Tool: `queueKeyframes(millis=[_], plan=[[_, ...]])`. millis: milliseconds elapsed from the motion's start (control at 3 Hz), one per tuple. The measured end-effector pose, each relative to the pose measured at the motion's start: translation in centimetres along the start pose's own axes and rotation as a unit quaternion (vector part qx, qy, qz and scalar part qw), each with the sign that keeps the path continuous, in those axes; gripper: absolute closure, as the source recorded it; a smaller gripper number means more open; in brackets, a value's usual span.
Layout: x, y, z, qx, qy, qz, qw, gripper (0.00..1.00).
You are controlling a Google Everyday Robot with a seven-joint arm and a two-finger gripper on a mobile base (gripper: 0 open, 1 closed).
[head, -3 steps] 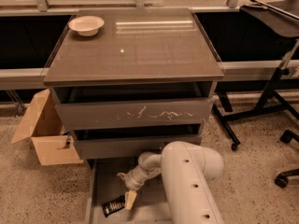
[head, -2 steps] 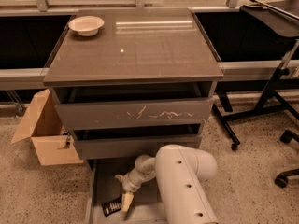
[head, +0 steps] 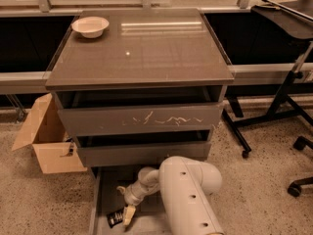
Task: Pick rxbar chocolate from bottom drawer and place on counter
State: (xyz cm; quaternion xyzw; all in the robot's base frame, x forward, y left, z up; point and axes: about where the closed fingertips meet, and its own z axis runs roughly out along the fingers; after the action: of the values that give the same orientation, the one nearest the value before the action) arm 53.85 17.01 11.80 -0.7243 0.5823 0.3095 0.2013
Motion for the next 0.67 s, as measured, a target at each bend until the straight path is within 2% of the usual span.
queueKeyframes(millis=[667], plan=[[0.26,-0.09,1.52,0.011,-0.006,0.006,0.9999,0.00]])
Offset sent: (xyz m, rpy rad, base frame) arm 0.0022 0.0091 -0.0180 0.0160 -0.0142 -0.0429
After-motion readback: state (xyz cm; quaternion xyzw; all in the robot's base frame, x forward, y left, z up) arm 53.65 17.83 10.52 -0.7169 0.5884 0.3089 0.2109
